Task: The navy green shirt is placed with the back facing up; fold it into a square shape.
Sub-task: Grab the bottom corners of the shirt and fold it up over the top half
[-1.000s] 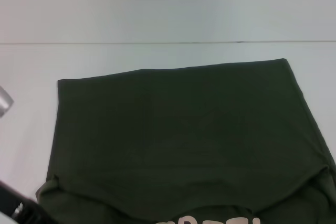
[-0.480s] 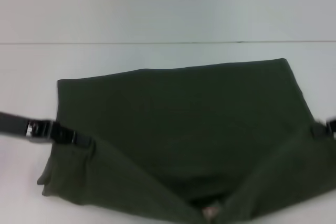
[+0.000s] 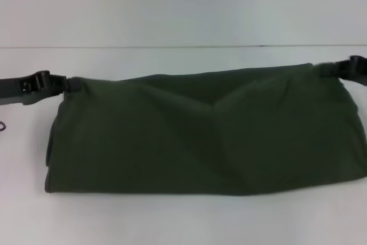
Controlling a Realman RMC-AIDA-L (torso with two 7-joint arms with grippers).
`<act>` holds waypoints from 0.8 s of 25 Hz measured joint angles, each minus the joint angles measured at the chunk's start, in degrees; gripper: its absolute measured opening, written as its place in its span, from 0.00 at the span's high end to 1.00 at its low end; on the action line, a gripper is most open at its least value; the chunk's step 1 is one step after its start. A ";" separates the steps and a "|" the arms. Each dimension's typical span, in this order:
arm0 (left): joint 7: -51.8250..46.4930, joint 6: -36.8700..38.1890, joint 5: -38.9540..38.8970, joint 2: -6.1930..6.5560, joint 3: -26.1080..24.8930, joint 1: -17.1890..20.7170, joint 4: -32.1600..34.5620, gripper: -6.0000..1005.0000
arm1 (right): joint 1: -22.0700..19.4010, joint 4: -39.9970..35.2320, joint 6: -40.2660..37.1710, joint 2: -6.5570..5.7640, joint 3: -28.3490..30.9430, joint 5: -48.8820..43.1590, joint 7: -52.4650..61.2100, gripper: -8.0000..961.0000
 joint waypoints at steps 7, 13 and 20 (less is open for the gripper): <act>4.34 -12.59 -5.79 -2.78 0.31 0.35 -3.76 0.97 | 2.07 0.33 18.63 7.42 -1.61 0.91 -8.45 0.97; 7.53 -20.80 -6.98 -5.31 1.03 -0.05 -4.64 0.97 | 3.58 3.71 28.74 8.92 -3.64 5.57 -13.86 0.97; 9.36 -27.49 -9.35 -7.16 1.35 0.11 -4.82 0.97 | 3.24 5.15 33.41 8.86 -4.35 11.74 -15.90 0.97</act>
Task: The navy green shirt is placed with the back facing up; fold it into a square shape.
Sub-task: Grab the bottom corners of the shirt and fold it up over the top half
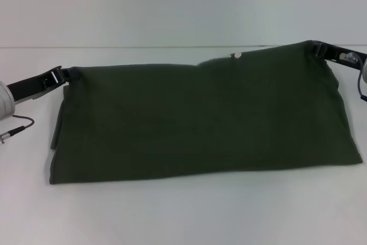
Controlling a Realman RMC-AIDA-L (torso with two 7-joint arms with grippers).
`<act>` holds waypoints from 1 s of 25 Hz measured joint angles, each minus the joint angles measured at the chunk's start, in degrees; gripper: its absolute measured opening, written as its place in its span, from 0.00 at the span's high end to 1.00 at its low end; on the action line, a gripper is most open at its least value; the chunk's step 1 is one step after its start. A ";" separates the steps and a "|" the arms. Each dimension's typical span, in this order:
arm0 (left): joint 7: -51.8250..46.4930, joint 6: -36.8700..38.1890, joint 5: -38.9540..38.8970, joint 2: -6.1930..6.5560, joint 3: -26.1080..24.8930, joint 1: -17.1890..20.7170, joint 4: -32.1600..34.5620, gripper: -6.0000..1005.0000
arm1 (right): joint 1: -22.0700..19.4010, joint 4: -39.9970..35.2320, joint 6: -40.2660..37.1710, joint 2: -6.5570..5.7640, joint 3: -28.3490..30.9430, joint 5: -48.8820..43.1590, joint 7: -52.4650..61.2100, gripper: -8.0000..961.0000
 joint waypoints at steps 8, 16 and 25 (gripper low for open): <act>0.97 -6.02 -0.52 -1.11 2.02 -0.85 -1.15 0.97 | 1.29 3.47 6.33 0.24 -0.09 3.27 -4.62 0.97; 2.99 -8.99 -1.74 -1.45 2.06 -1.73 -2.88 0.97 | 2.14 6.49 9.17 0.38 -0.10 9.55 -12.58 0.97; 4.29 -11.00 -5.57 -2.62 2.74 -1.93 -2.88 0.96 | 2.70 8.09 9.28 0.47 -0.67 15.74 -20.57 0.97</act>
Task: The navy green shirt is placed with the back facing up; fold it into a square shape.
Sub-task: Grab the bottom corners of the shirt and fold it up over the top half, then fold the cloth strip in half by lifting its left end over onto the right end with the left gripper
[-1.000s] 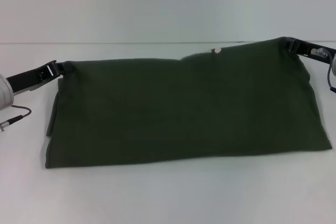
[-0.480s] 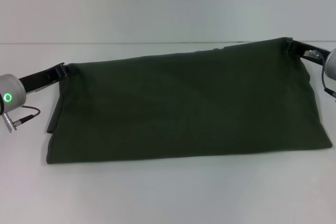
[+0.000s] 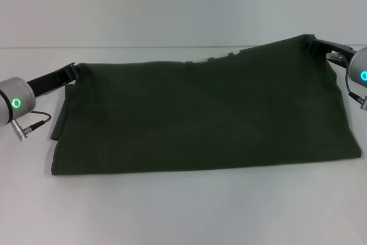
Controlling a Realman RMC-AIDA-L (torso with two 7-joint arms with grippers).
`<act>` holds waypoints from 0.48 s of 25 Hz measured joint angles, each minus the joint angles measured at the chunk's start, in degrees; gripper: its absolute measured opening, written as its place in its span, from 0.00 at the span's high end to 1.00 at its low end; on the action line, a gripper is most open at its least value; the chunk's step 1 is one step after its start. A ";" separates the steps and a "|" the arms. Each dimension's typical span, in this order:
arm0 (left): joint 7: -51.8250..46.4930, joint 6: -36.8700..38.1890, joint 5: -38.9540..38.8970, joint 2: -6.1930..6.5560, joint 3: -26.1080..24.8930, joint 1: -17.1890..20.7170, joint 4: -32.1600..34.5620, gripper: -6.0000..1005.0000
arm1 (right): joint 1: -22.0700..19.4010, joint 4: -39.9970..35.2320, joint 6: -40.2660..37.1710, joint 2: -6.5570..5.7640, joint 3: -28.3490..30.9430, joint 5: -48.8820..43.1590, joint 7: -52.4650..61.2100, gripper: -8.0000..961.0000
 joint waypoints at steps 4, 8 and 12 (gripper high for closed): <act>1.05 -0.82 -5.11 -0.63 -0.01 1.08 -0.01 0.96 | 0.03 0.47 -0.45 -0.01 -0.03 2.43 -3.70 0.97; 6.03 -0.58 -10.79 -1.46 -0.01 2.35 -0.73 0.83 | 0.11 0.66 -0.48 -0.02 -0.03 3.30 -4.76 0.94; 7.98 -0.51 -12.72 -2.18 0.06 2.80 -0.93 0.75 | 0.13 0.77 -0.75 -0.02 -0.03 3.90 -4.78 0.83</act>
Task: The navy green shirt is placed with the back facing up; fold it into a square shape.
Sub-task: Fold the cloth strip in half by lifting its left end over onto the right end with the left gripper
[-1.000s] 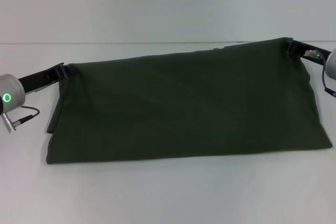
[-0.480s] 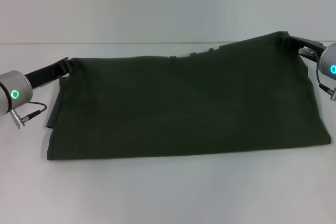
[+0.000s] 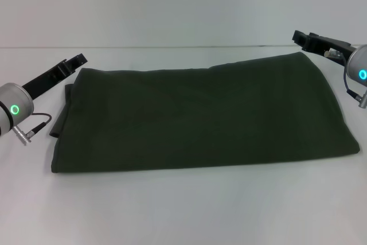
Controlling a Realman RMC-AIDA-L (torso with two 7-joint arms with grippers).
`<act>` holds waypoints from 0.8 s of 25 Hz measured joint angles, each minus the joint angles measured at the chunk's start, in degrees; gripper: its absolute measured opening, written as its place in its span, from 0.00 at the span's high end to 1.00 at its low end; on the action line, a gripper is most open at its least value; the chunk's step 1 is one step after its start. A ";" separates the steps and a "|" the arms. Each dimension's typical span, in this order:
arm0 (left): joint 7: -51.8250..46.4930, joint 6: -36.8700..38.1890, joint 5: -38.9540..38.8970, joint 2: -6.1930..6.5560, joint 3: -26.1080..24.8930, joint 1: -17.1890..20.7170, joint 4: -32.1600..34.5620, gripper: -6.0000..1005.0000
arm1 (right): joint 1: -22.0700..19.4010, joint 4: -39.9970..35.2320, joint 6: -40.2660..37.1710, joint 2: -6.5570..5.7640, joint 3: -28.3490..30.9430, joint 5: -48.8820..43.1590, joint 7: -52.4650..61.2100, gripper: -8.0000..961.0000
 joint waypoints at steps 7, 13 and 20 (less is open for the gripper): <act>-0.19 4.28 -0.10 0.11 0.03 1.05 -0.19 0.55 | -2.60 -0.23 -7.37 -0.45 0.00 4.62 0.48 0.39; -7.50 18.54 0.85 1.97 -0.10 5.04 3.29 0.36 | -8.82 -4.02 -28.36 -1.53 -3.93 2.88 -2.76 0.29; -25.49 35.18 16.05 4.89 -0.24 7.61 12.90 0.32 | -13.20 -8.62 -39.33 -0.81 -14.75 -3.43 -16.34 0.28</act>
